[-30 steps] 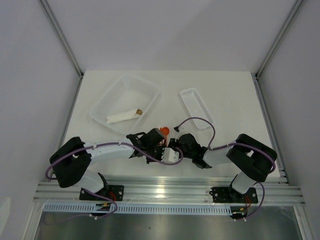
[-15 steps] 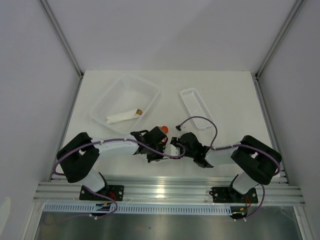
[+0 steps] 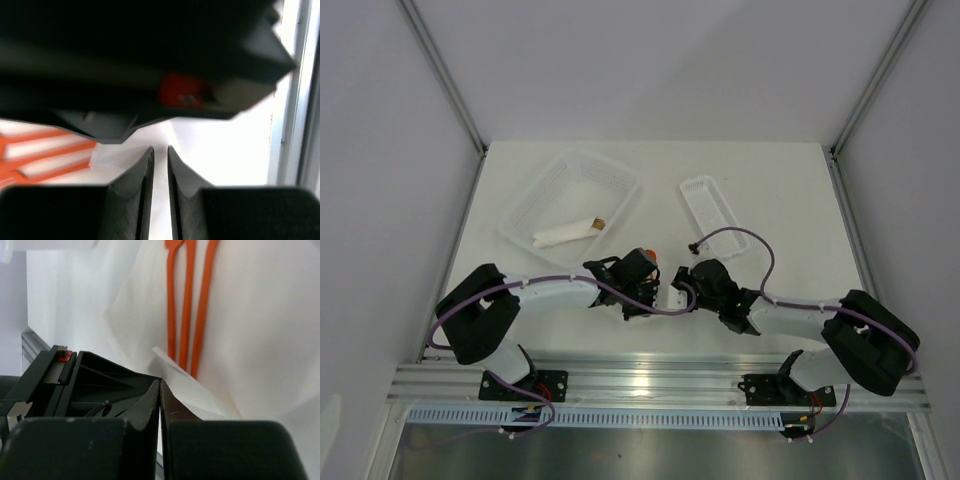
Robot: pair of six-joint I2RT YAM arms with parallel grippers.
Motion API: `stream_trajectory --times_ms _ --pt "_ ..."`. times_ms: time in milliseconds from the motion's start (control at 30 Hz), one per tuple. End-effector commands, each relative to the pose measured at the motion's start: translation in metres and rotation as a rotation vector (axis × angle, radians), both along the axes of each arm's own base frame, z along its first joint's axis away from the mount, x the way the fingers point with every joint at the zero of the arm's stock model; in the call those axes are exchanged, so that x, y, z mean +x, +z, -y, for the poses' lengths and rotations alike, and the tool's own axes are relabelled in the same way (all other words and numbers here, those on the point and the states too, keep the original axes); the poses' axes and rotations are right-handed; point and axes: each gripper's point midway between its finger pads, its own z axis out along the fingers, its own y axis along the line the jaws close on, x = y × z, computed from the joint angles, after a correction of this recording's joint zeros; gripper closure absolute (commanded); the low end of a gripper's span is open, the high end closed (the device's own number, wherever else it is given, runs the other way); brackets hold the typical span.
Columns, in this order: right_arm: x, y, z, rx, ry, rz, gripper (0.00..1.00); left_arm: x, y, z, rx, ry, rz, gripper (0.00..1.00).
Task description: Place the utensils on the paper napkin and roll it up
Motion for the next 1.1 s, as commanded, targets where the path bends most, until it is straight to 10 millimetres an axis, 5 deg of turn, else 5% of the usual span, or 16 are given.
stream_trajectory --times_ms 0,167,267,633,767,1067 --pt "0.017 0.035 0.023 0.029 -0.145 0.042 0.97 -0.001 -0.01 -0.017 0.07 0.021 -0.019 0.8" --pt "0.021 0.024 0.075 -0.066 -0.339 0.022 0.97 -0.002 -0.011 -0.017 0.067 0.009 -0.016 0.8" --pt "0.023 0.019 0.089 -0.071 -0.376 0.013 0.97 -0.004 -0.013 -0.018 0.07 0.005 -0.029 0.8" --pt "0.026 -0.004 0.109 -0.154 -0.463 -0.029 1.0 0.001 -0.011 -0.016 0.065 0.015 -0.013 0.79" --pt "0.02 -0.028 0.119 -0.191 -0.483 -0.078 1.0 0.001 -0.012 -0.016 0.067 0.012 -0.013 0.79" --pt "0.025 -0.053 0.1 -0.062 -0.463 -0.178 1.0 0.001 -0.012 -0.016 0.065 0.015 -0.009 0.78"
